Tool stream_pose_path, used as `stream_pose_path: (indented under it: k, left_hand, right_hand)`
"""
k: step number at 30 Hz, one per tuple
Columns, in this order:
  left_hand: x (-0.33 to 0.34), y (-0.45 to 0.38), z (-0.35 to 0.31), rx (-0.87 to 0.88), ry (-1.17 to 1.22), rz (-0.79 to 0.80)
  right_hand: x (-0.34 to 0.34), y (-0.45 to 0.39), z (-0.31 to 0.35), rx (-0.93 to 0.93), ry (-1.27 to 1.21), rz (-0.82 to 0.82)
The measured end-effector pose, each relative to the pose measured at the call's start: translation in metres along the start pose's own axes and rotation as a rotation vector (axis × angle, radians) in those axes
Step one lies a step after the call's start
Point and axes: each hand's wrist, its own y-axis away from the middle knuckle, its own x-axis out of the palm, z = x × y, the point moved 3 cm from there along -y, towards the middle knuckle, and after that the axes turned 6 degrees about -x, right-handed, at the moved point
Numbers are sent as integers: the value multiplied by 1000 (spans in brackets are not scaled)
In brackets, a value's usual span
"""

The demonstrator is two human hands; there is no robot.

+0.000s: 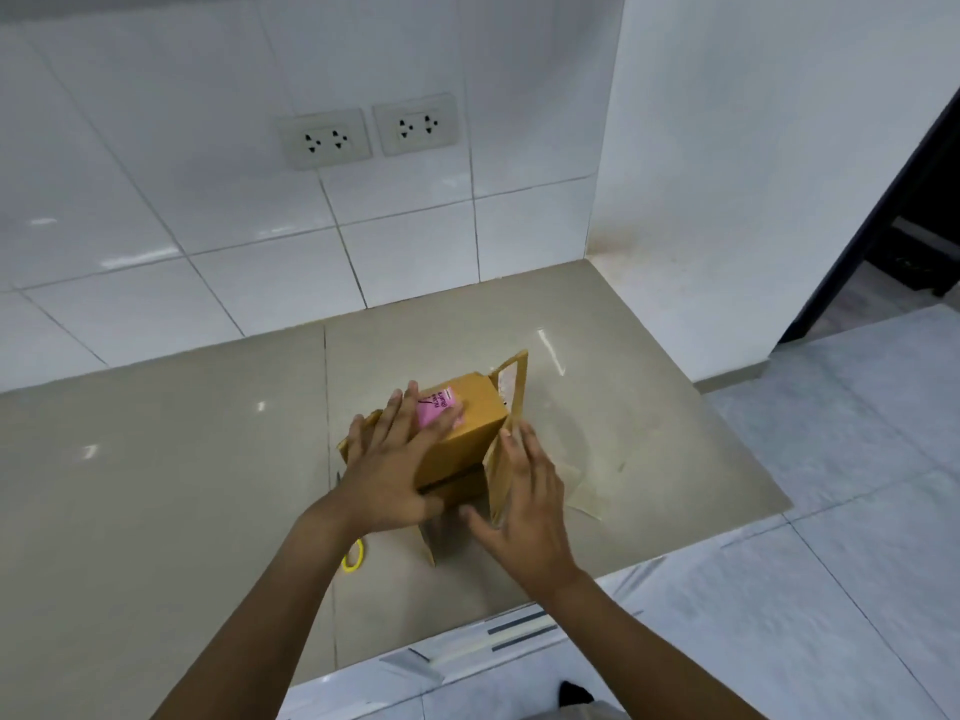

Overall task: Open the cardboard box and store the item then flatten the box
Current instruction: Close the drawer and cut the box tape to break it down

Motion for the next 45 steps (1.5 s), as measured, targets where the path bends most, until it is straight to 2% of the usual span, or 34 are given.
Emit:
stream_pose_path:
  k: [3, 7, 11, 14, 17, 23, 25, 27, 29, 31, 33, 38, 42, 45]
  left_hand:
    - [-5, 22, 19, 17, 89, -40]
    - [-8, 43, 56, -159, 121, -2]
    - [-19, 46, 70, -134, 380, -26]
    - [-23, 42, 66, -101, 523, -156]
    - [-18, 41, 67, -236, 720, -225]
    - [0, 49, 90, -411, 1144, -305]
    - [11, 51, 93, -484, 1388, -277]
    - [26, 54, 92, -539, 1548, -212]
    - [46, 59, 84, -601, 1629, -54]
    - [64, 67, 75, -669, 1577, 138]
    - [73, 74, 71, -709, 1433, 204]
    - [60, 65, 65, -722, 986, 76]
    - [50, 40, 50, -642, 631, -128]
    - [52, 26, 44, -610, 458, -38]
  right_hand:
    - [-9, -6, -12, 123, -91, -91]
    - [-27, -12, -33, 165, -166, -231]
    - [-25, -32, -34, 211, -160, -151]
    - [-12, -50, -28, 302, -140, -65]
    - [-4, -58, -25, 436, -204, -116]
    - [-5, -41, -36, 502, -339, -160]
    - [-1, -40, -37, 567, -433, -102]
    - [9, -40, -30, 630, -548, 41]
    - [20, -42, -20, 647, -627, 133]
    - [29, -41, -12, 642, -668, 148]
    - [35, -39, -11, 613, -635, 151]
    - [48, -31, -14, 588, -430, 284]
    - [51, -30, -11, 595, -537, 296]
    - [45, -30, -12, 626, -644, 199]
